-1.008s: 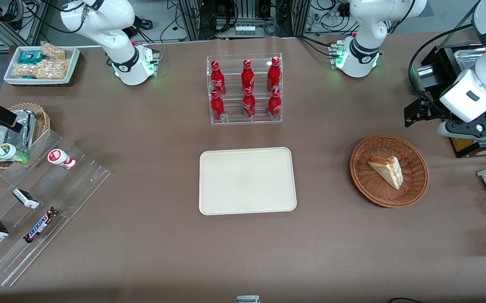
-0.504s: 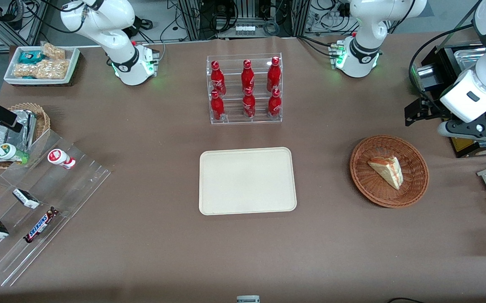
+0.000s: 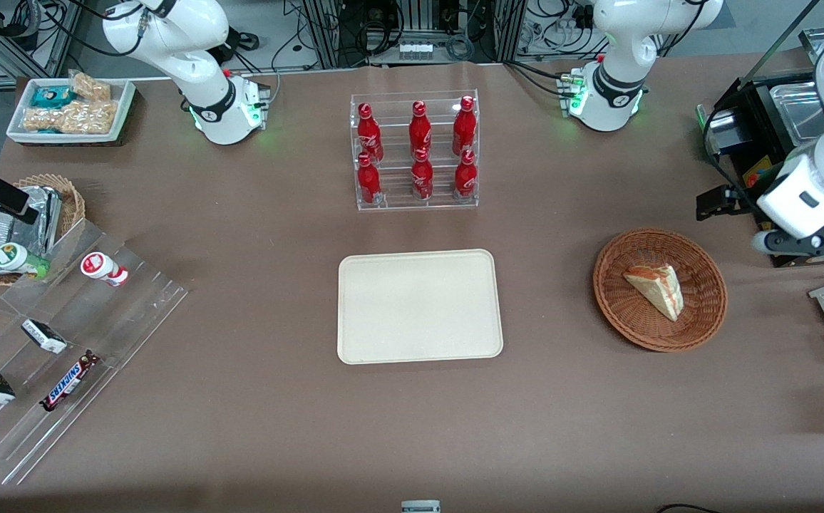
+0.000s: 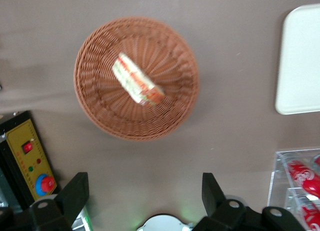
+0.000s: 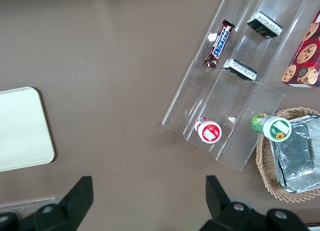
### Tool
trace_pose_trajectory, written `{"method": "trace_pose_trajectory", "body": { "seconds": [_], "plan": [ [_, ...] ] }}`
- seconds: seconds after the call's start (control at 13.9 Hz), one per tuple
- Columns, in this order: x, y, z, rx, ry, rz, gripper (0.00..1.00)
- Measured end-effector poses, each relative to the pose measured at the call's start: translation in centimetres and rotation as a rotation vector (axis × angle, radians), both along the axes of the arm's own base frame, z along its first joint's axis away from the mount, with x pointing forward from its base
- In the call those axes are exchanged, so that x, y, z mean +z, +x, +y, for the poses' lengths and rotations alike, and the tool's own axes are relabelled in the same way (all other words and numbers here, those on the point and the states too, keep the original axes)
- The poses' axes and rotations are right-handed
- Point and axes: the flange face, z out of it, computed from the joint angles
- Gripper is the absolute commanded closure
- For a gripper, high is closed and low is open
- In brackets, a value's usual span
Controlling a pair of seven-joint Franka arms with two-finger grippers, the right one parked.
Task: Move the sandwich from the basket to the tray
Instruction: 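Lower the open left gripper over the wrapped sandwich in the basket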
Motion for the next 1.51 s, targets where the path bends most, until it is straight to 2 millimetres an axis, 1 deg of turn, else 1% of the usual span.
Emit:
{"method": "trace_pose_trajectory", "body": {
  "seconds": [0.14, 0.29, 0.43, 0.58, 0.79, 0.94, 1.15, 1.3, 1.37, 1.44, 1.51],
  "plan": [
    [-3.2, 0.6, 1.0, 0.003, 0.037, 0.018, 0.0],
    [-7.3, 1.0, 1.9, 0.043, 0.049, 0.012, 0.0],
    [-11.3, 0.6, 2.8, 0.124, 0.062, -0.011, 0.0],
    [-14.4, -0.1, 2.9, 0.234, 0.08, -0.038, 0.0],
    [-17.9, -1.1, 2.6, 0.439, 0.106, -0.092, 0.0],
    [-19.2, -1.4, 2.4, 0.614, 0.106, -0.123, 0.0],
    [-20.9, -0.7, 2.2, 0.845, 0.094, -0.171, 0.0],
    [-23.0, -0.2, 2.1, 0.931, 0.096, -0.181, 0.0],
    [-24.3, -0.2, 2.1, 0.948, 0.1, -0.172, 0.03],
    [-25.7, -0.1, 2.1, 0.957, 0.102, -0.167, 0.29],
    [-26.9, -0.1, 2.0, 0.961, 0.102, -0.165, 0.6]
  ]
}}
